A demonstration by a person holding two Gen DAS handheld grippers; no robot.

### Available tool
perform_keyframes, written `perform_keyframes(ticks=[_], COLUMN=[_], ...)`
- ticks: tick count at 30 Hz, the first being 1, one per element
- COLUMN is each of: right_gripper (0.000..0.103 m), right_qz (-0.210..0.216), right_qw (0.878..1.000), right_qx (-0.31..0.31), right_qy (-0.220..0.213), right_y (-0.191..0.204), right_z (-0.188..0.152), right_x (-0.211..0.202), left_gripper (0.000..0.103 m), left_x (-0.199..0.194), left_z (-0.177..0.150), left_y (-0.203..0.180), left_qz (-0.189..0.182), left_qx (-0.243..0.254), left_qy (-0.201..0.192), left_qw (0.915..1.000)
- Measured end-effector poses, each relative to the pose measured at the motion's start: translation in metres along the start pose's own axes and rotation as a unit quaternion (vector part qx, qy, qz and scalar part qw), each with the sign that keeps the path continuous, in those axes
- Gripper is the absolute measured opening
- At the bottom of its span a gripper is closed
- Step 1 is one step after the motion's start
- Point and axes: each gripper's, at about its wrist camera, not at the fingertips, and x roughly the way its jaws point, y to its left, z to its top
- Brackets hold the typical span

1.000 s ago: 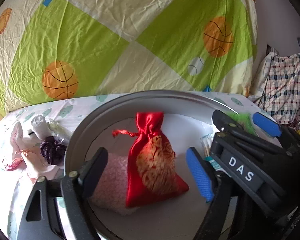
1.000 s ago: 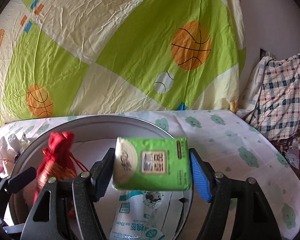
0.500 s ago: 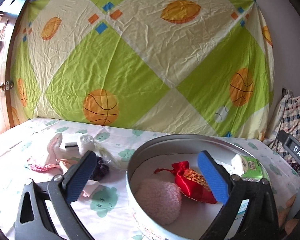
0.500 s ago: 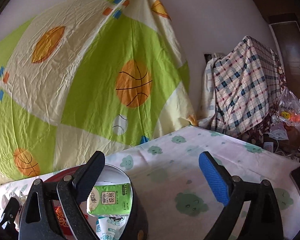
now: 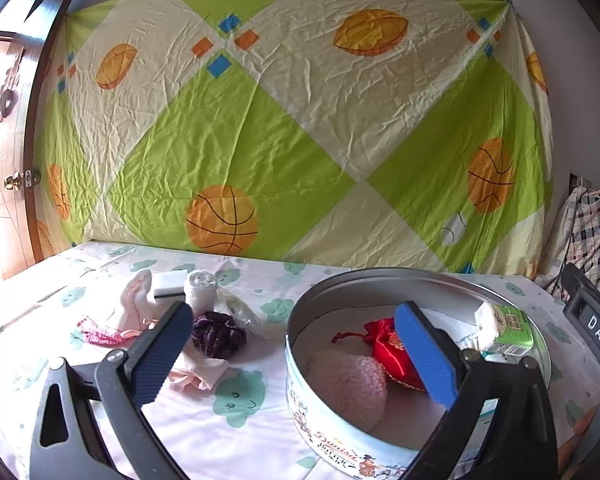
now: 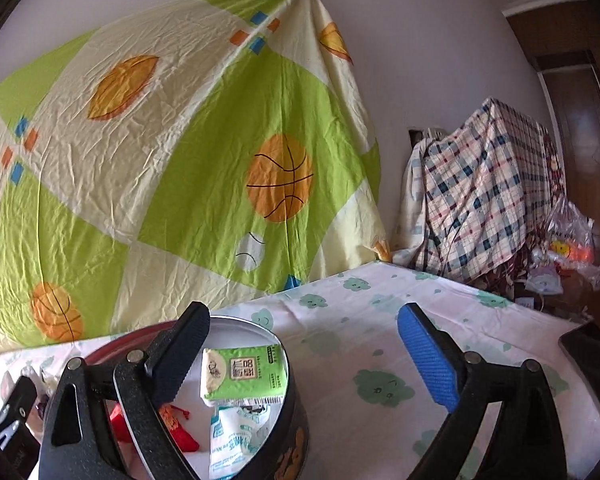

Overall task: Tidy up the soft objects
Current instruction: 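Open both tools to drop the red pouch and tissue pack into the tin, then move both tools back toward the towel and pink cloth beside the tin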

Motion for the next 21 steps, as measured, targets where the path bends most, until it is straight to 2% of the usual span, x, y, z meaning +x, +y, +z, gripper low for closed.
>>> perform_keyframes(ticks=[4,7,12,21], right_gripper=[0.097,0.097,0.097,0.097], right_qz=[0.010,0.005,0.007,0.015], right_qw=[1.000,0.999,1.000,1.000], right_qx=[-0.016,-0.031,-0.022,-0.016], right_qy=[0.004,-0.011,-0.017,-0.003], right_y=[0.011,0.019,0.021,0.036], right_z=[-0.006,-0.007,-0.009,-0.016], right_x=[-0.011,-0.020,-0.030,-0.040], left_gripper=[0.102,0.102,0.102,0.102], left_x=[-0.003,-0.005,-0.008,-0.011], left_z=[0.000,-0.001,-0.001,0.001], left_y=[0.004,0.009,0.023,0.056], left_qz=[0.000,0.004,0.016,0.033], left_qx=[0.001,0.003,0.007,0.006], left_qy=[-0.003,-0.002,-0.008,-0.018], left_qw=[1.0000,1.0000,0.9998,0.9993])
